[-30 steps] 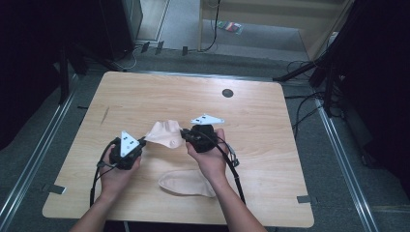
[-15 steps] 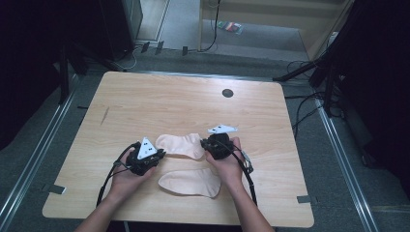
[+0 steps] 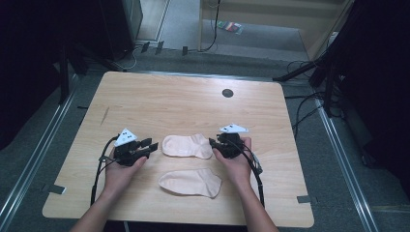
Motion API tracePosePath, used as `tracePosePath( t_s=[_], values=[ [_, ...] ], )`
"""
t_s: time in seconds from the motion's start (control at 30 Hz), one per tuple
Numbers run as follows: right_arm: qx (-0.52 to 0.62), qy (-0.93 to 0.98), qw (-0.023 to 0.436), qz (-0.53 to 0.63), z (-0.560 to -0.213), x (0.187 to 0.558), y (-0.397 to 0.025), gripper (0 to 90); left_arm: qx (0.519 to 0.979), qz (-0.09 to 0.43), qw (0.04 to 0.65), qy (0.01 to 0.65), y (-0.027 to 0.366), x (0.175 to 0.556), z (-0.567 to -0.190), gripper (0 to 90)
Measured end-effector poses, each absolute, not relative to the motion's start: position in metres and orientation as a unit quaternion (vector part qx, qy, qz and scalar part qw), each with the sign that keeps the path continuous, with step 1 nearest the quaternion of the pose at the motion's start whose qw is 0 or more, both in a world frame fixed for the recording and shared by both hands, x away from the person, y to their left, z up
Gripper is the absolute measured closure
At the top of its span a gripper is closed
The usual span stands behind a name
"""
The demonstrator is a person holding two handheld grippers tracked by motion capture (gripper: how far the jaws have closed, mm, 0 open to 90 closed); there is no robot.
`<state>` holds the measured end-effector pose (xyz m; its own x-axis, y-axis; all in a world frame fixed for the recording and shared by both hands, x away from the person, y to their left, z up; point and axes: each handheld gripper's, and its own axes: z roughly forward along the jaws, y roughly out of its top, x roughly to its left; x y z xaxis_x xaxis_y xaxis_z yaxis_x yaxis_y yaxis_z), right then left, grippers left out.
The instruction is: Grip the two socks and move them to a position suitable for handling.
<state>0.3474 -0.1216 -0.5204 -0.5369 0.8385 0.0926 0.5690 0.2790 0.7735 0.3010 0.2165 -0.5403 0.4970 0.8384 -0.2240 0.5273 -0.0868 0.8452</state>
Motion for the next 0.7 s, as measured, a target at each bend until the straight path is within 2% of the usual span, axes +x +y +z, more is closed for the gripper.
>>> tracePosePath(
  t_s=[0.23, 0.4, 0.6, 0.7],
  values=[
    [0.45, 0.784, 0.164, 0.394, -0.522, 0.347, -0.121, 58.6, 0.733, 0.146, 0.459, 0.48, 0.201, 0.321, -0.539, 54.7],
    [0.447, 0.793, 0.155, 0.385, -0.533, 0.35, -0.117, 55.5, 0.737, 0.132, 0.445, 0.492, 0.189, 0.329, -0.548, 55.8],
    [0.441, 0.797, 0.156, 0.382, -0.539, 0.348, -0.111, 60.8, 0.734, 0.142, 0.434, 0.502, 0.186, 0.33, -0.548, 67.6],
    [0.435, 0.799, 0.16, 0.382, -0.541, 0.347, -0.11, 66.5, 0.74, 0.137, 0.427, 0.501, 0.186, 0.329, -0.549, 77.2]
  ],
)
